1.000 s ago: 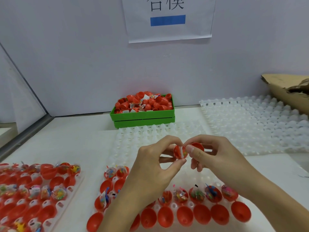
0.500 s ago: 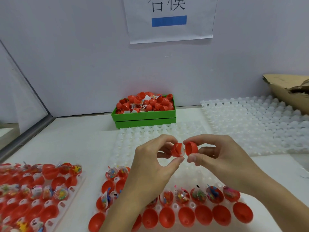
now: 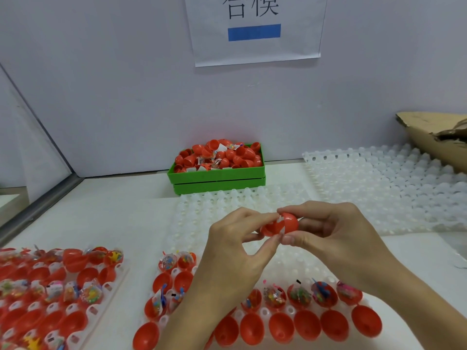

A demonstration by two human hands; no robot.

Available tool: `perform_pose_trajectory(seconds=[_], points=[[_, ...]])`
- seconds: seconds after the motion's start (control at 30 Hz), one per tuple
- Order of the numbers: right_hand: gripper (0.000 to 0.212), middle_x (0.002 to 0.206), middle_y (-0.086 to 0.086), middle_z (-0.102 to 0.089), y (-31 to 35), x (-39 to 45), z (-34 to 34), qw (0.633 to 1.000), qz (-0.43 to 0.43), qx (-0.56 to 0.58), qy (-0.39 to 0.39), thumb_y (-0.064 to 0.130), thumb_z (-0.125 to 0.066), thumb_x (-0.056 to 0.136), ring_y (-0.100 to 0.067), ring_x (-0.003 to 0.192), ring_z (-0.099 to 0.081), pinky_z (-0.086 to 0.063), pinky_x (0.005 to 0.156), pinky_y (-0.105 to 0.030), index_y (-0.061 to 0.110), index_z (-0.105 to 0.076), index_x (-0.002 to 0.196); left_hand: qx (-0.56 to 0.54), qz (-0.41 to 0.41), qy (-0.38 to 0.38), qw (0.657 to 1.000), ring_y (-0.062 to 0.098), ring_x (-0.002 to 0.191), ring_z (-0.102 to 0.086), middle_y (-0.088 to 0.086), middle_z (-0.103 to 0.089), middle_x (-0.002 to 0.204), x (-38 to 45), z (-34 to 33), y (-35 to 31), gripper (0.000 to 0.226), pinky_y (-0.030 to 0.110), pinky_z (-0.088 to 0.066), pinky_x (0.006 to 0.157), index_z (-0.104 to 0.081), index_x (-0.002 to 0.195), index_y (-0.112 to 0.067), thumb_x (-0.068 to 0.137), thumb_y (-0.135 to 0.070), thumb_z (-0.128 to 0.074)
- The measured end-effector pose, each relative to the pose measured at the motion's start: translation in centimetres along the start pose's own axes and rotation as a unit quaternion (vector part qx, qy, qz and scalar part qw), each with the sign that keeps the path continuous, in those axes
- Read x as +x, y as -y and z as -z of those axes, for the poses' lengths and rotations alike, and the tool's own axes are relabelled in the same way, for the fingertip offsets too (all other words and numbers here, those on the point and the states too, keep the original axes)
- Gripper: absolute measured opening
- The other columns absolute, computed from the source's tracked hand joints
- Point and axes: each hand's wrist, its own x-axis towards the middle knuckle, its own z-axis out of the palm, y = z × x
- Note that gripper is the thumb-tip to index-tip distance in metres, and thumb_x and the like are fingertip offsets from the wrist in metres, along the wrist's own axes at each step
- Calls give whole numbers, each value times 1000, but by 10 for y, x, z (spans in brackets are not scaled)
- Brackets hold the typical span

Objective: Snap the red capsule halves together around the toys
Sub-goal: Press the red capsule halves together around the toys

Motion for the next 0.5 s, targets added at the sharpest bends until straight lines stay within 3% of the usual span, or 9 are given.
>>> perform_pose_trajectory(seconds=[0.2,0.33,0.5], points=[[36,91,0,-75,0,1,1,1000,23,-13,7,15,-80,64,-18,83,-75,-59,79,-25,21,-78,99,1,-9,2,1000,6,95,-65,-10,-66,98,0,-1,-3,27,13,-54,80,-73,115,-23,88,-20,-69],[52,89,0,-74,-4,-1,2,999,14,-31,-7,-5,-83,67,-20,78,-75,-60,80,-27,22,-73,110,26,-27,1,999,8,94,-64,-12,-63,92,0,-1,-3,20,11,-53,80,-71,103,-27,85,-17,-73],[39,83,6,-76,-1,0,-1,995,60,-75,-27,-10,-83,68,-13,76,-75,-59,74,-20,16,-71,94,54,-50,-32,997,7,92,-63,-8,-64,96,-1,-3,-1,29,17,-55,78,-73,115,-21,85,-20,-72]])
